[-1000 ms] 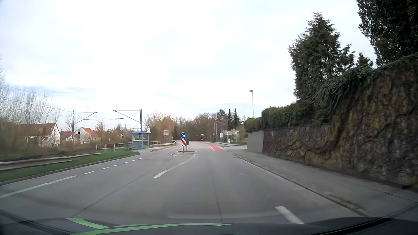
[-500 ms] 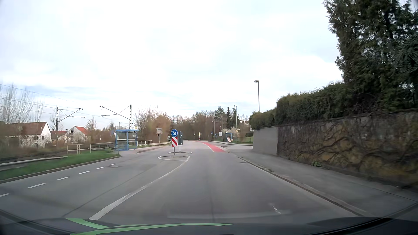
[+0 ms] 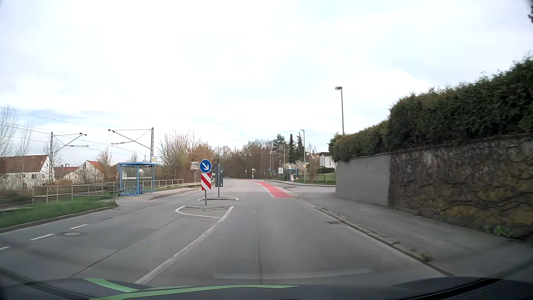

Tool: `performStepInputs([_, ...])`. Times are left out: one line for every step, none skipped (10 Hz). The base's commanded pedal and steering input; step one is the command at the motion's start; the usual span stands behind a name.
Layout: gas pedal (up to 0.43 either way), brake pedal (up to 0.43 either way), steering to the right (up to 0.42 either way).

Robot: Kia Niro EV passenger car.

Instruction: Follow the waypoints while adhering to traffic rules and regulations

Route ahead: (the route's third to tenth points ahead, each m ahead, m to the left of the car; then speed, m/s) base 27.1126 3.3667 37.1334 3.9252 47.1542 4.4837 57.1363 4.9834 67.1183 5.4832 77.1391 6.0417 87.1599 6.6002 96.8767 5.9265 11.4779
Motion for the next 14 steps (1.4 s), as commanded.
performStepInputs([0.000,0.000,-0.001])
performStepInputs([0.000,0.000,-0.001])
performStepInputs([0.000,0.000,-0.004])
performStepInputs([0.000,0.000,-0.007])
performStepInputs([0.008,0.000,-0.009])
performStepInputs([0.008,0.000,-0.009])
performStepInputs([0.039,0.000,-0.013])
performStepInputs([0.059,0.000,-0.015])
performStepInputs([0.098,0.000,-0.015])
performStepInputs([0.098,0.000,-0.014])
performStepInputs([0.138,0.000,-0.013])
performStepInputs([0.150,0.000,-0.014])
performStepInputs([0.150,0.000,-0.013])
performStepInputs([0.169,0.000,-0.012])
